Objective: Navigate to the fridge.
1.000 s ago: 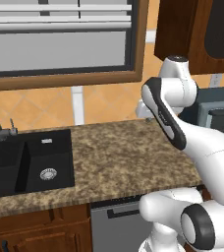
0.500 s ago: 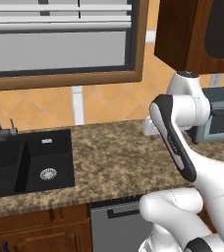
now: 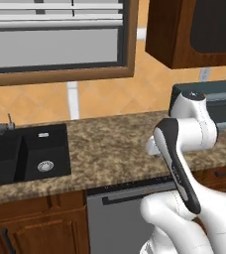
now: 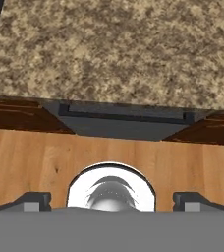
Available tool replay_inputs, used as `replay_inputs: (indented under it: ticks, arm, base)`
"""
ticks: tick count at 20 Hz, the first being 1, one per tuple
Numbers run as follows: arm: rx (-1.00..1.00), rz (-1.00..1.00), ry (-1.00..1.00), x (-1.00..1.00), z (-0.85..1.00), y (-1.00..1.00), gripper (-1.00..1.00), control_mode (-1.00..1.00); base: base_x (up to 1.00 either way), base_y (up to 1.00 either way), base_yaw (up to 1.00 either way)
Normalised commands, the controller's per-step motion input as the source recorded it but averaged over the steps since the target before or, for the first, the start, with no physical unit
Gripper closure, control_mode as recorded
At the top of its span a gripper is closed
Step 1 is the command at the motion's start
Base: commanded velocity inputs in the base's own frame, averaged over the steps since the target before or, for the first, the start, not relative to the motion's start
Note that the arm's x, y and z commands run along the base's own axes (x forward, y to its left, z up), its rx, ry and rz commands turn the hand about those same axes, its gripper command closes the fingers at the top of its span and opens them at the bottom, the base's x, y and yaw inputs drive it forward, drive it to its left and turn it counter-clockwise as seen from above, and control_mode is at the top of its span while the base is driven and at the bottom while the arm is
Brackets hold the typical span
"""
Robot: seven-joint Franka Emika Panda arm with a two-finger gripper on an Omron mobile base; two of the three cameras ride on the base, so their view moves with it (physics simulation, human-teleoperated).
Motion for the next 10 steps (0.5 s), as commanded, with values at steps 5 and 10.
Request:
replay_inputs:
  ticks: [5,10]
  arm:
    - [0.0,0.0,0.0,0.0,0.0,0.0,-1.0,1.0]
    - [0.0,0.0,0.0,0.0,0.0,0.0,-1.0,1.0]
  base:
    - [-0.53,-0.2,-0.55]
    - [-0.32,-0.04,-0.68]
